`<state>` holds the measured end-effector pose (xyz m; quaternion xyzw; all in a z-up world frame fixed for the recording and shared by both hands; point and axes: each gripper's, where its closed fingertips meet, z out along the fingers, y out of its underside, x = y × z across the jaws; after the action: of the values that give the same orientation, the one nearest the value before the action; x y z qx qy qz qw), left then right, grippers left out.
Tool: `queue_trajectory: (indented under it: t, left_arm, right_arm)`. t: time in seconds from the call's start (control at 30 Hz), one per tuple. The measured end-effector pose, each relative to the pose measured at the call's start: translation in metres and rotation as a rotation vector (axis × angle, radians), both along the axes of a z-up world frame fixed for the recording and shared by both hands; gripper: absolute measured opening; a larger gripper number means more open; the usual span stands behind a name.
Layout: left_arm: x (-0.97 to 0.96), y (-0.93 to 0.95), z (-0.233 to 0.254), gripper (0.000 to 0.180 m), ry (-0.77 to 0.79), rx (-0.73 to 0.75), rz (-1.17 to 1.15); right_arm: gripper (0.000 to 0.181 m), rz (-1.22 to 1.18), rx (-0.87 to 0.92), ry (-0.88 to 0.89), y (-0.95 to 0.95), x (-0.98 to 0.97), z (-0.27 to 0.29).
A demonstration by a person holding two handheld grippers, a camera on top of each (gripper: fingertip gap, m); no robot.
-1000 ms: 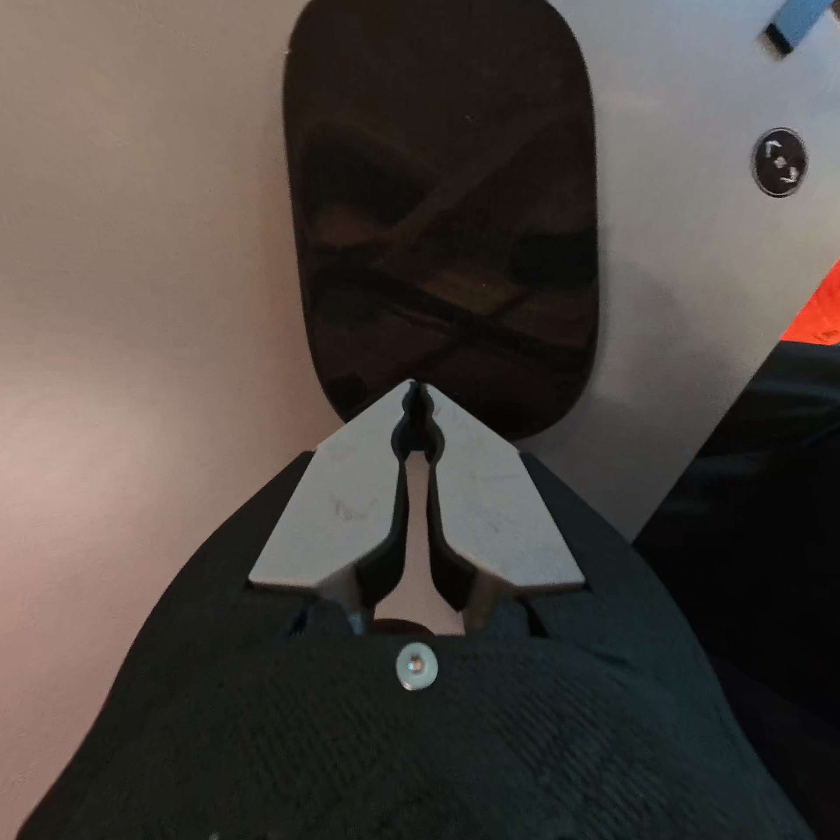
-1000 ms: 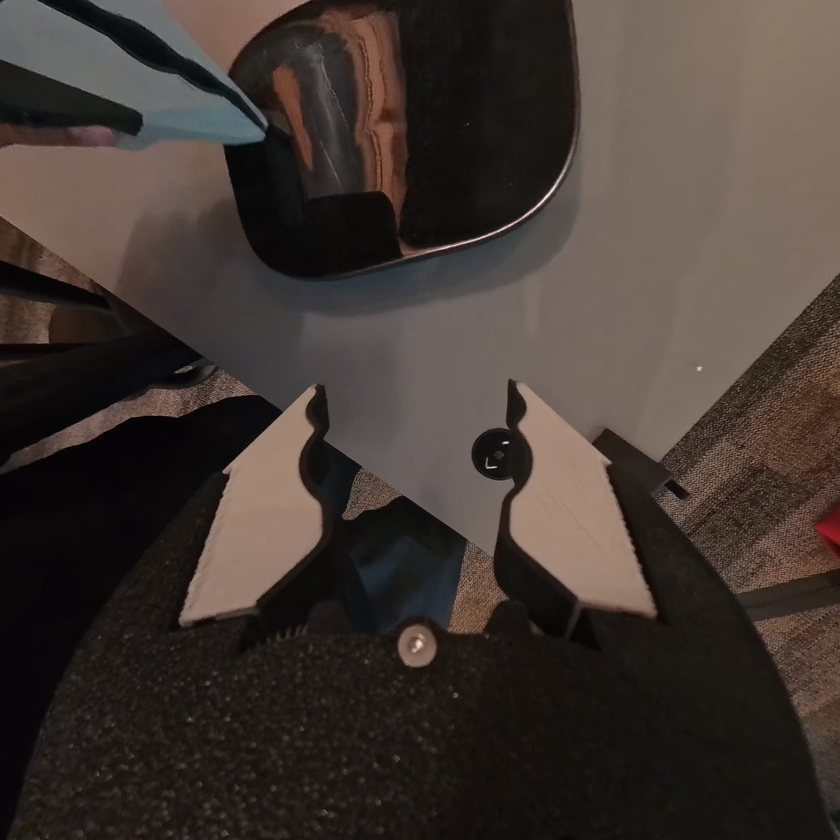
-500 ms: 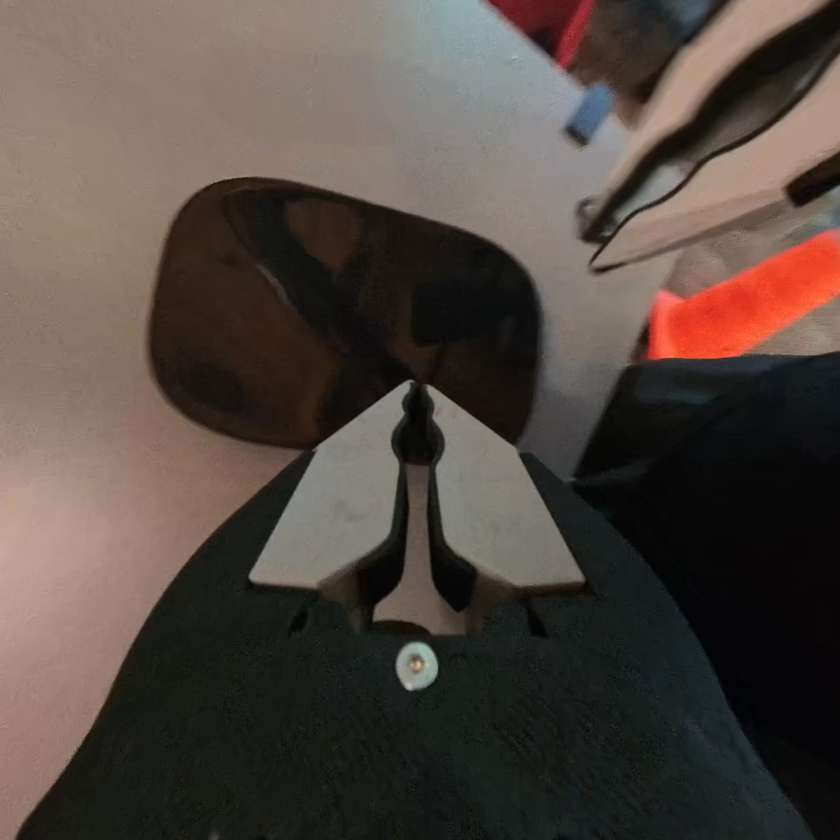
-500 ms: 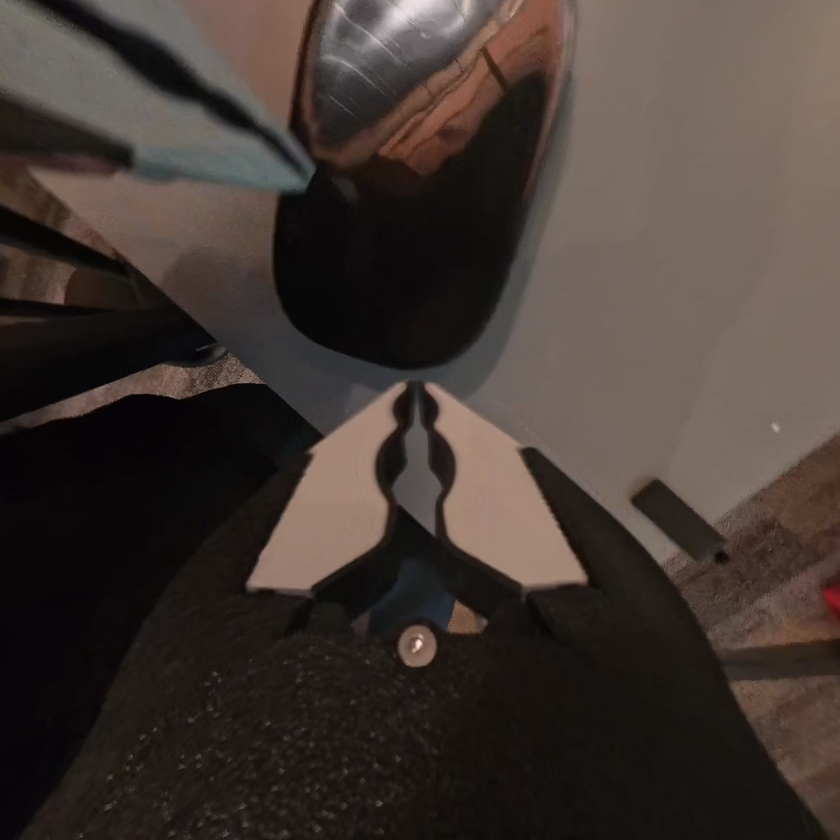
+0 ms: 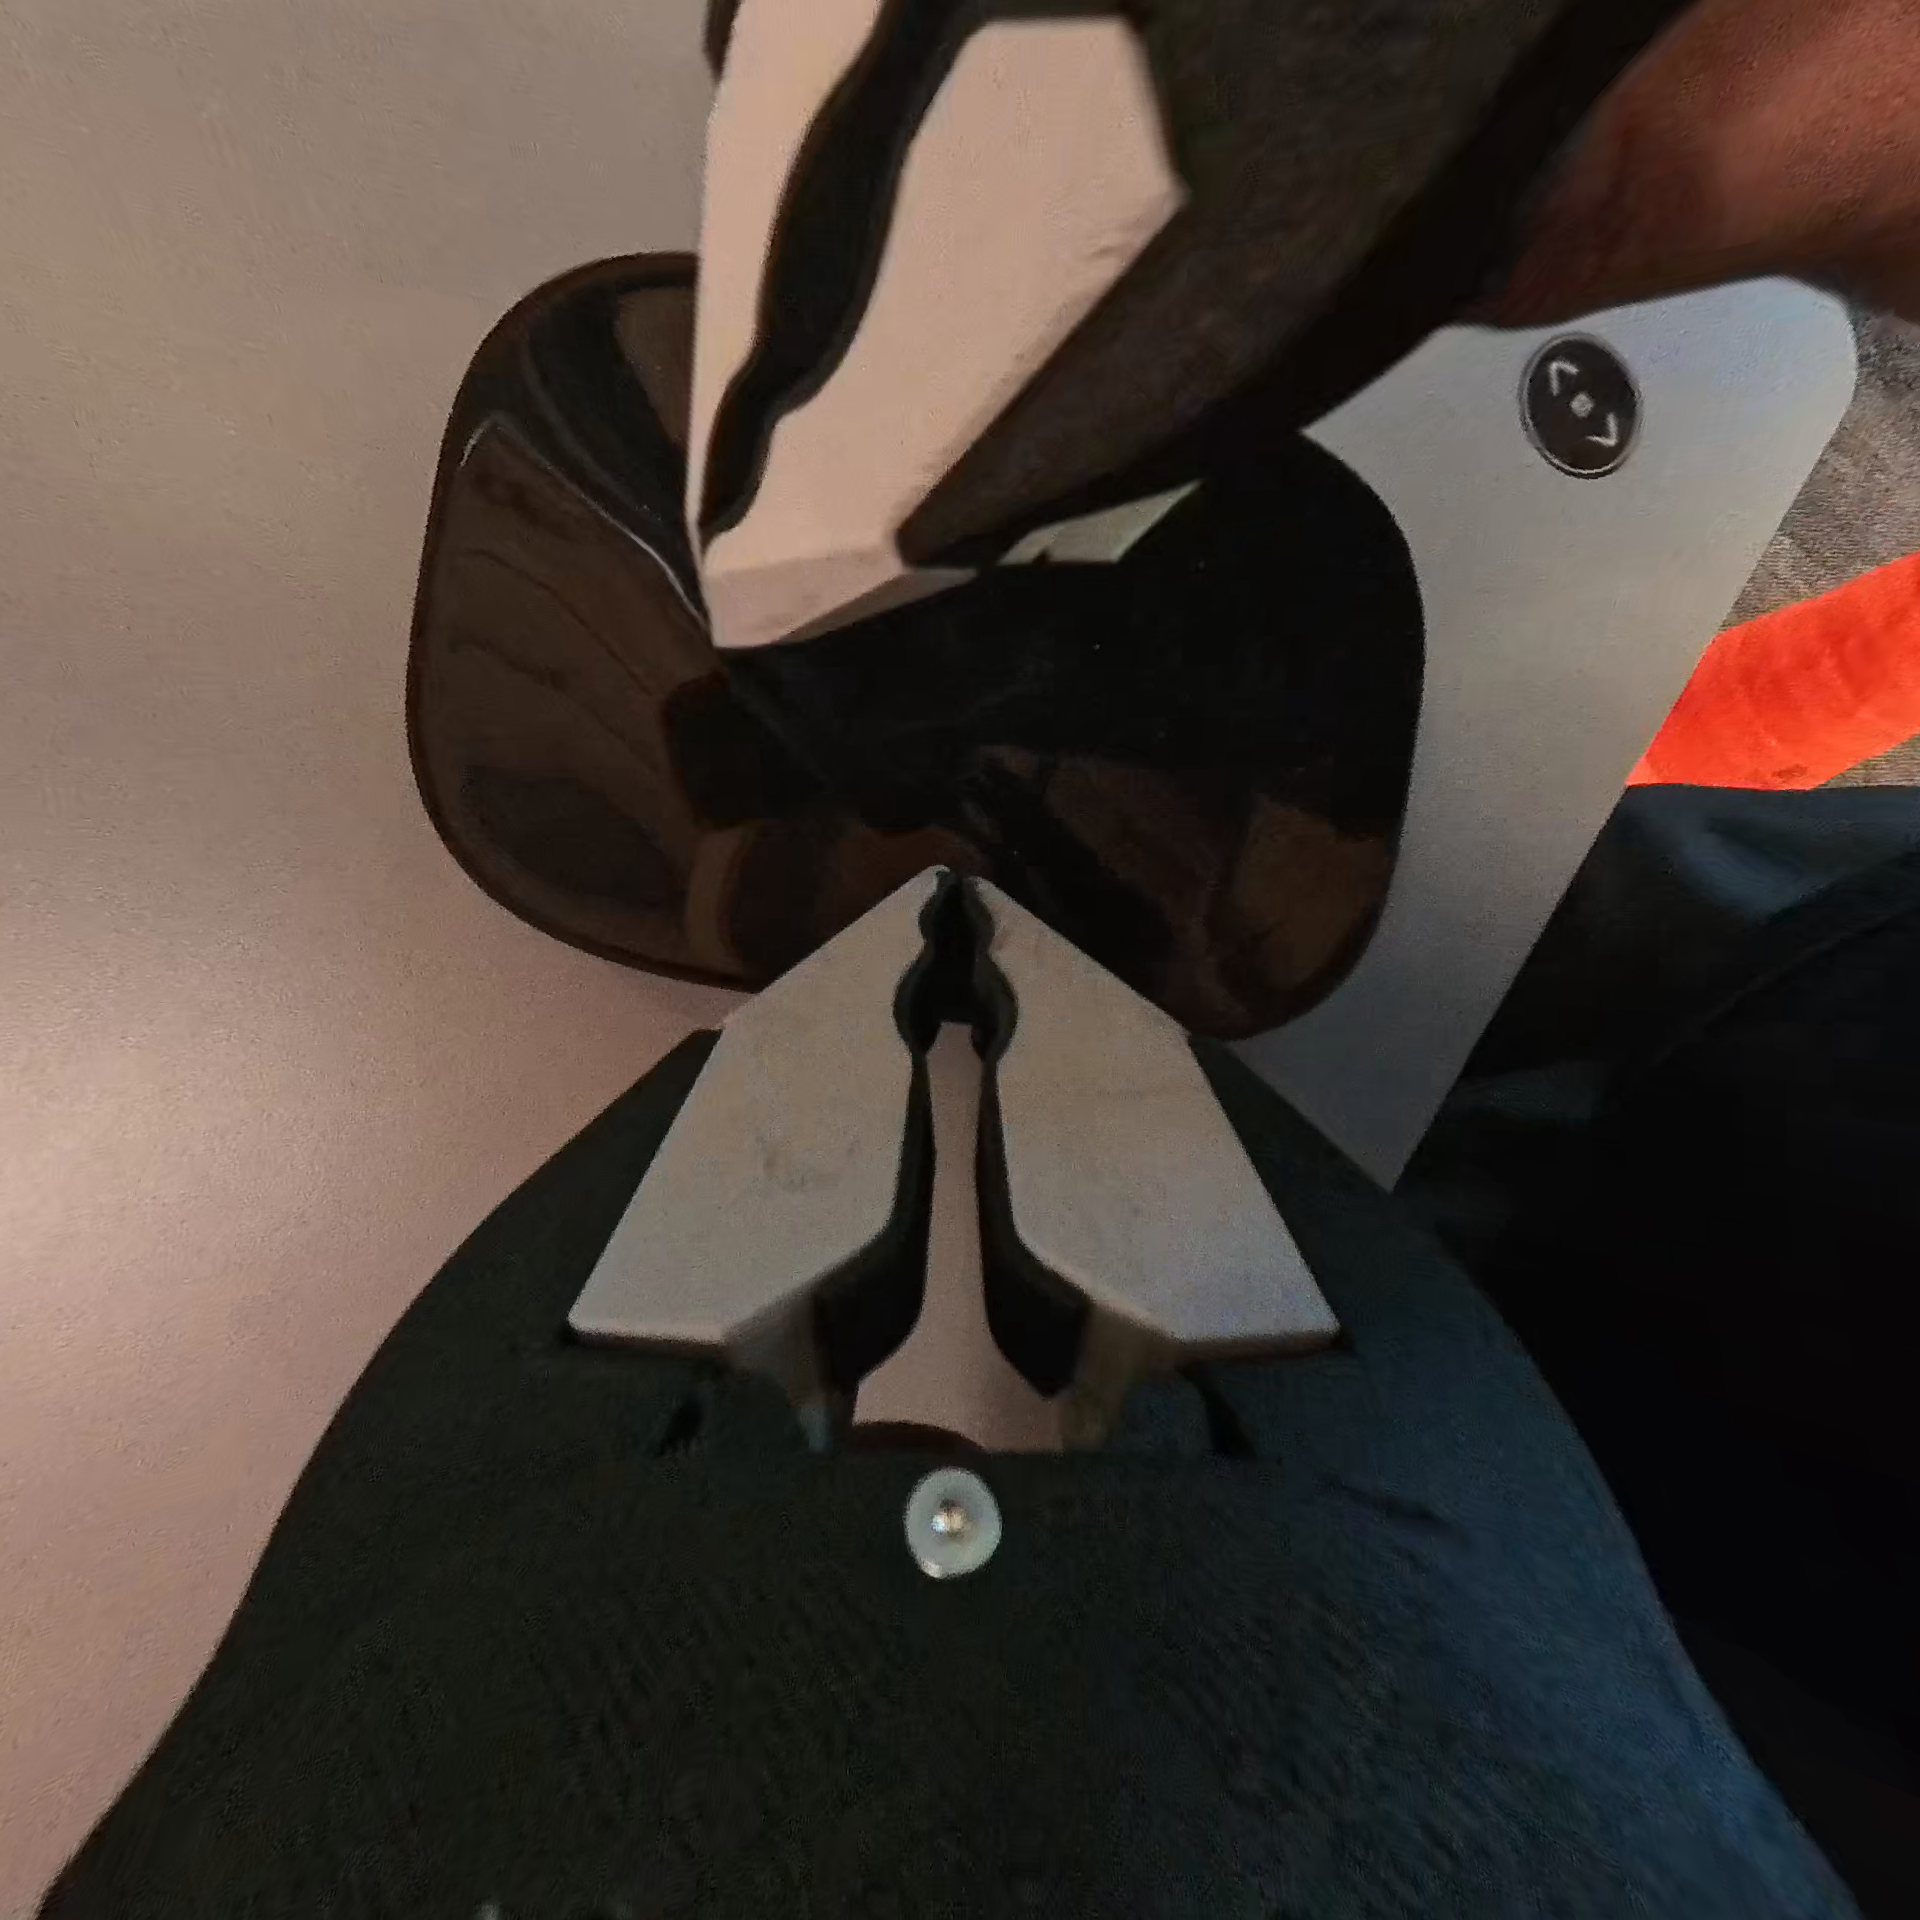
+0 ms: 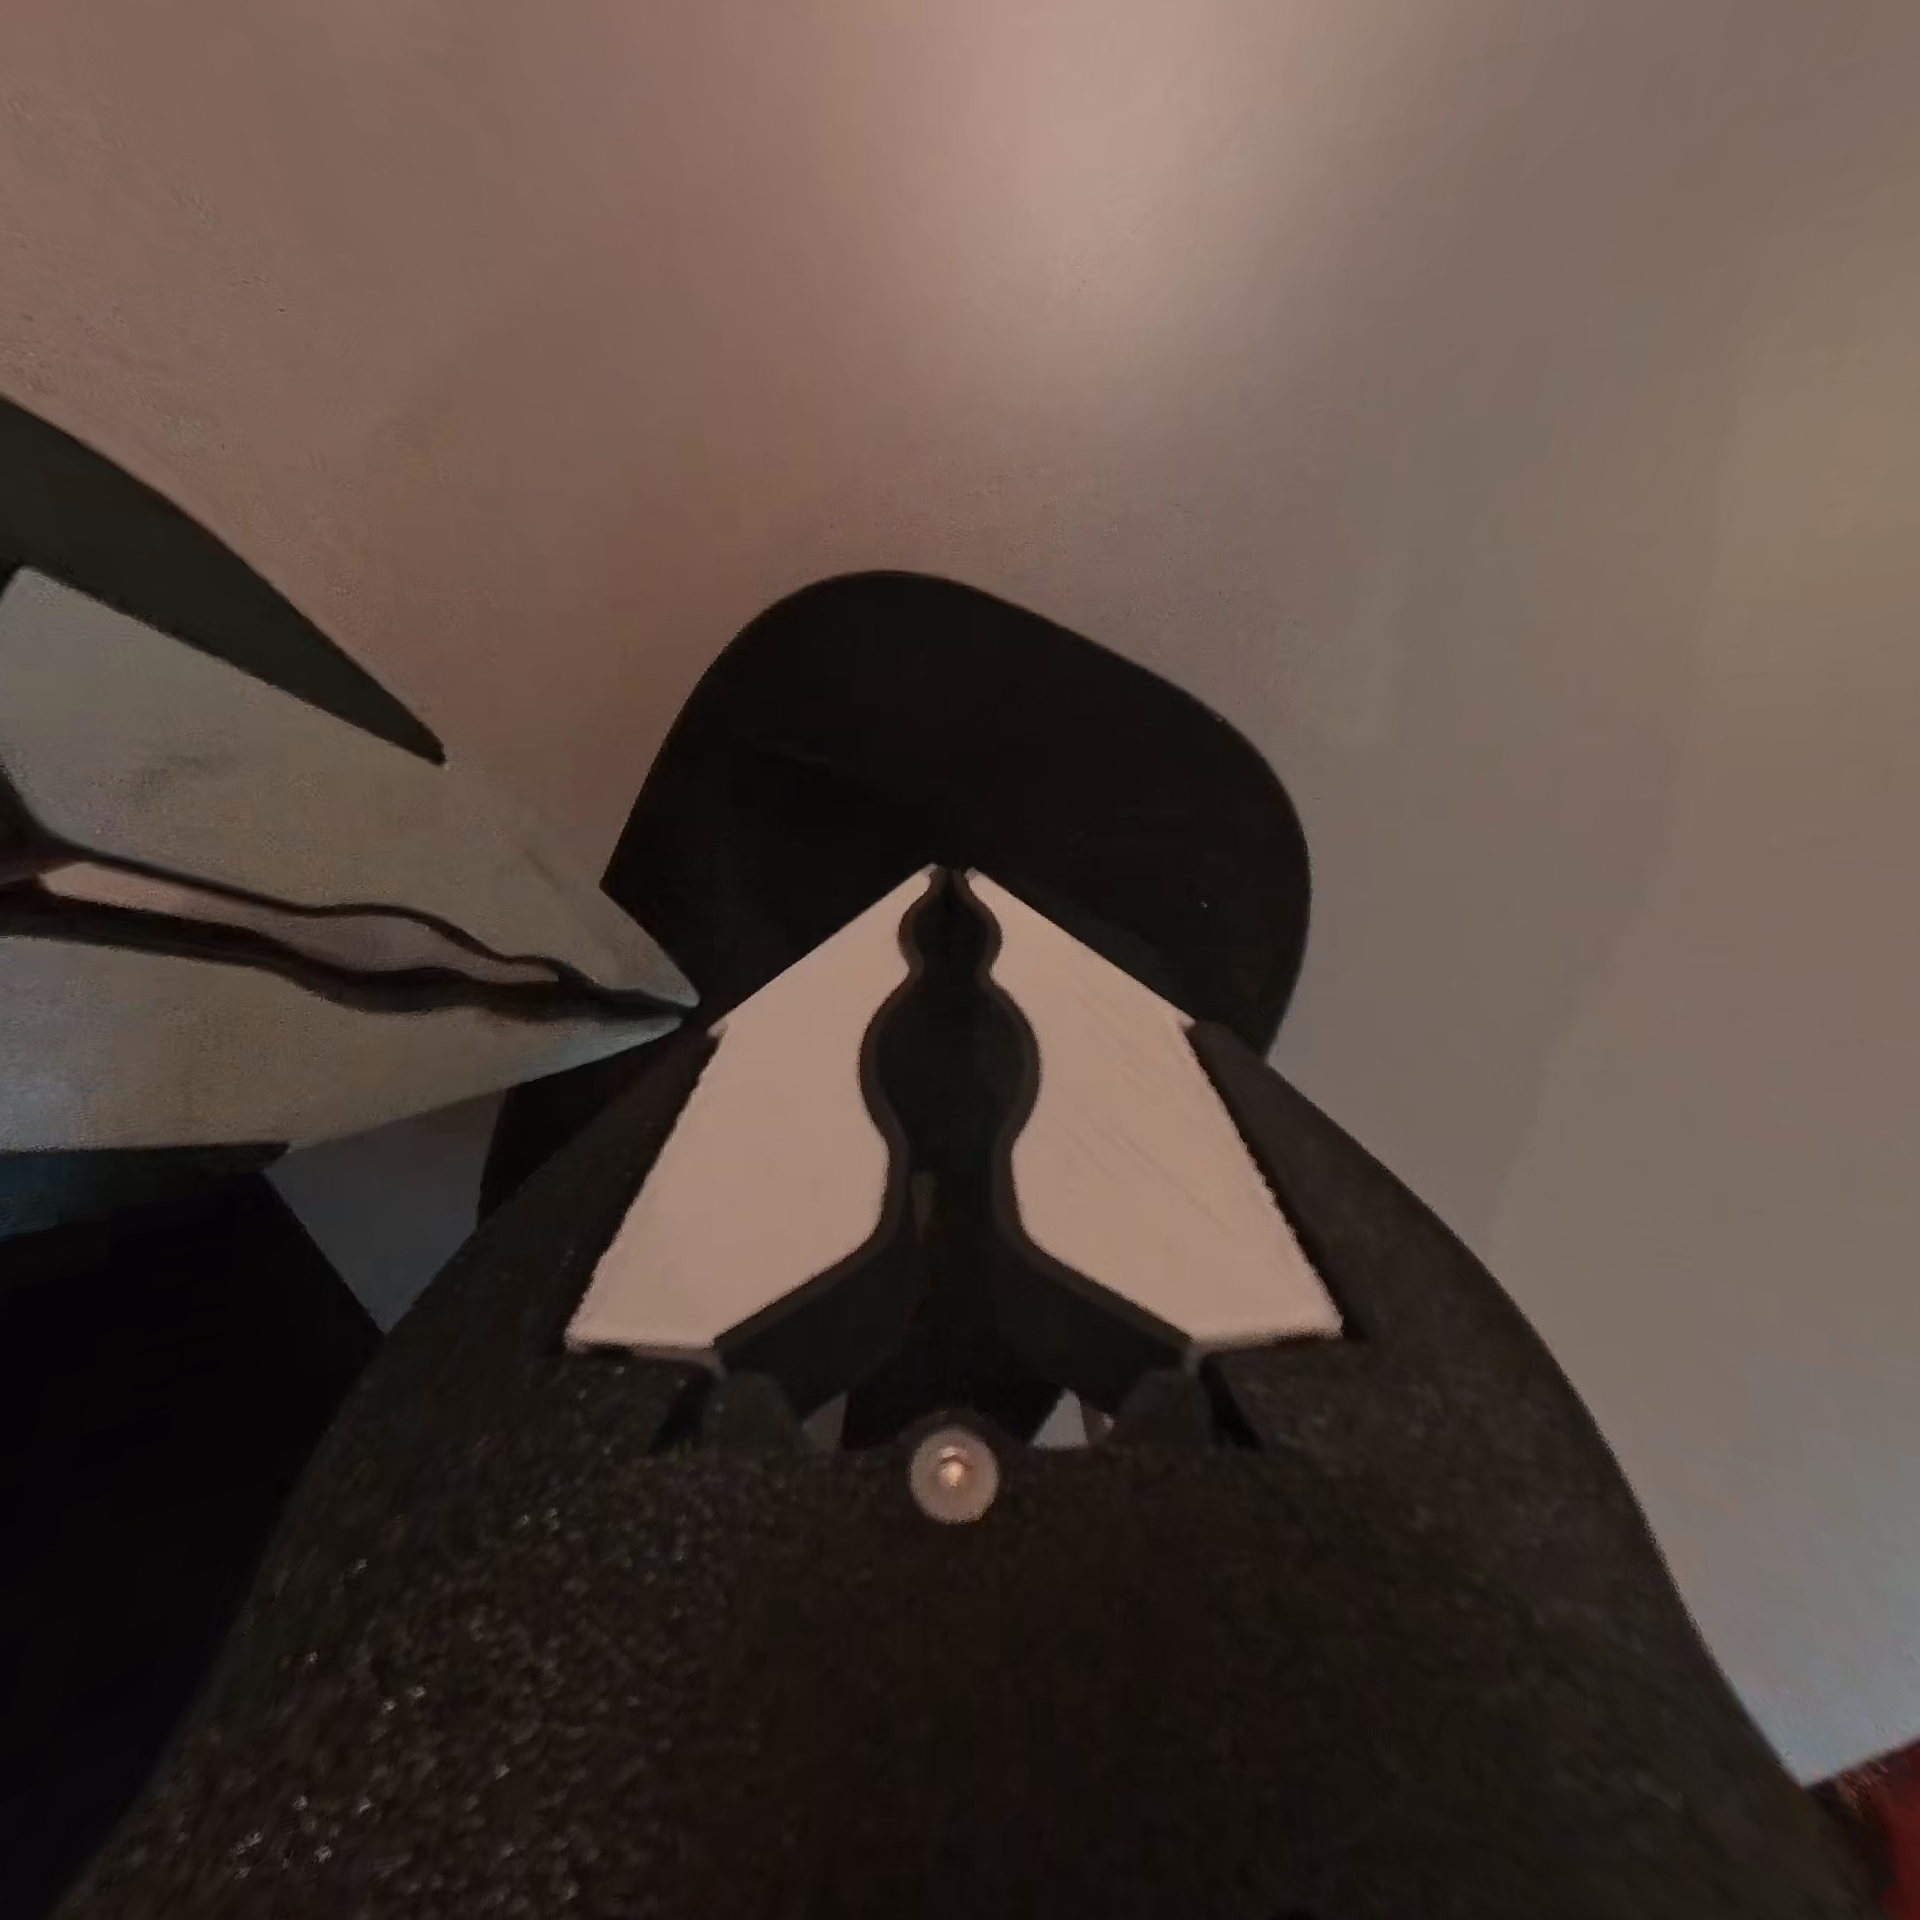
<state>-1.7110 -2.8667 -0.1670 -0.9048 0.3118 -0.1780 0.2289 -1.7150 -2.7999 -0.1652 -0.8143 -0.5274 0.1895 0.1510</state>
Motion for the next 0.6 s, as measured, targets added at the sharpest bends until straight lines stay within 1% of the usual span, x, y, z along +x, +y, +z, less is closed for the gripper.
queue_trajectory:
  t: [0.13,0.33,0.47,0.6]
  left_arm:
    - [0.000,0.000,-0.001,0.000,0.012,0.018,0.001]
    - [0.001,0.001,0.000,0.000,-0.040,0.009,0.017]
    - [0.001,0.001,-0.001,0.000,-0.033,0.019,0.011]
    - [0.000,0.000,0.000,0.000,-0.046,0.011,0.026]
  right_arm:
    - [0.000,0.022,-0.021,0.000,-0.010,0.012,0.001]
    - [0.000,0.073,-0.090,0.001,-0.066,0.064,0.002]
    - [0.000,0.088,-0.100,-0.006,-0.084,0.081,0.003]
    - [0.000,0.105,-0.029,-0.014,-0.060,0.060,0.009]
